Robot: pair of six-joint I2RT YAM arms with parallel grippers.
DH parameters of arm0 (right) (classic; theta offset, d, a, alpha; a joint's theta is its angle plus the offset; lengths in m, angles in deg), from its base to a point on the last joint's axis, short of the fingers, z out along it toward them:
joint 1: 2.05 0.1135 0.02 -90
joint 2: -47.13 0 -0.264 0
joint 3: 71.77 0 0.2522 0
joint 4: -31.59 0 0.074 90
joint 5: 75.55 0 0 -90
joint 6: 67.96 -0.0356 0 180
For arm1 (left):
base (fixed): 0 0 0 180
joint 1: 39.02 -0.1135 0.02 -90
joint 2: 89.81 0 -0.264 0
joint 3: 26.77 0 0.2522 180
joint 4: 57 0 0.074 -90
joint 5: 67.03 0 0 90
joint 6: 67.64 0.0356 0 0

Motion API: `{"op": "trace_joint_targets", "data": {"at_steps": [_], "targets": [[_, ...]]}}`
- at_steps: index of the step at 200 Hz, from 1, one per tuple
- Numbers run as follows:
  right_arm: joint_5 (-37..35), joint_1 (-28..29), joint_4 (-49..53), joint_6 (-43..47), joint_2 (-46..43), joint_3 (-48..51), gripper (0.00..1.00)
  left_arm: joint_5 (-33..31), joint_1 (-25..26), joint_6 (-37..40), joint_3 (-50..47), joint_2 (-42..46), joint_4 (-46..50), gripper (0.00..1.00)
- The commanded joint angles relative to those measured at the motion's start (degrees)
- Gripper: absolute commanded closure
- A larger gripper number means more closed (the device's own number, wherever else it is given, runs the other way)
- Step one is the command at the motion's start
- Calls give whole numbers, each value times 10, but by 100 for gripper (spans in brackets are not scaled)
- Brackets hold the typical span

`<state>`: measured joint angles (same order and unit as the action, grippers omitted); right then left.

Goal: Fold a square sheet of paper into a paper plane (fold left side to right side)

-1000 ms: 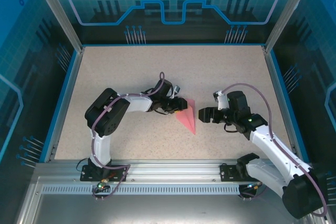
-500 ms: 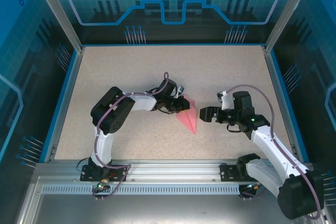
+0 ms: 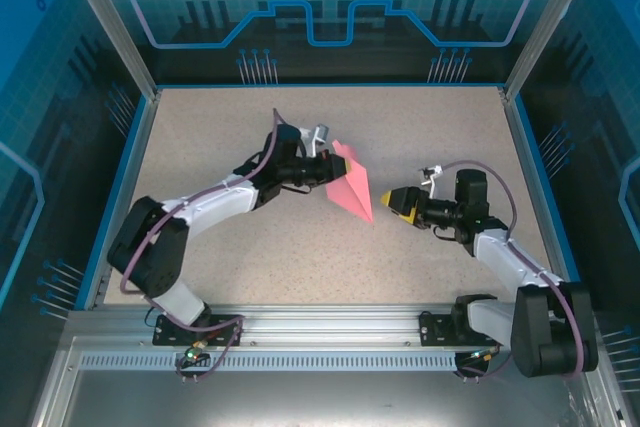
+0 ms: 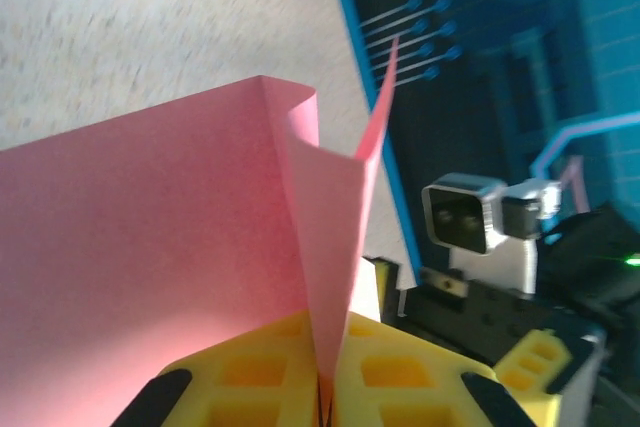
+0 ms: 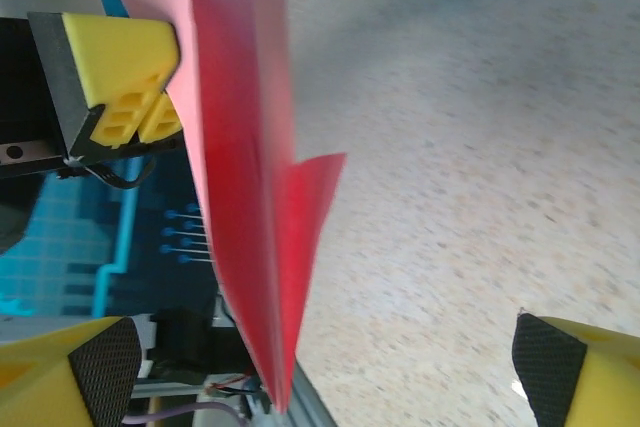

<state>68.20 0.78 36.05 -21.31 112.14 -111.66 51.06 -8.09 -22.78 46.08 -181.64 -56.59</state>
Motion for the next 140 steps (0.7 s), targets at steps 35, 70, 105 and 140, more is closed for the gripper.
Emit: {"op": "trace_joint_targets", "data": {"at_steps": [35, 70, 105, 140], "targets": [[70, 46, -231, -154, 45, -14, 1, 20, 0, -30, 1, 42, -40, 90], [36, 111, -267, -185, 70, -40, 1, 41, 6, -53, 3, 37, -69, 91], [14, 143, -289, -213, 89, -63, 1, 55, 12, -80, -5, 30, -104, 90], [9, 156, -294, -228, 97, -73, 10, 56, 14, -93, -12, 26, -118, 91]]}}
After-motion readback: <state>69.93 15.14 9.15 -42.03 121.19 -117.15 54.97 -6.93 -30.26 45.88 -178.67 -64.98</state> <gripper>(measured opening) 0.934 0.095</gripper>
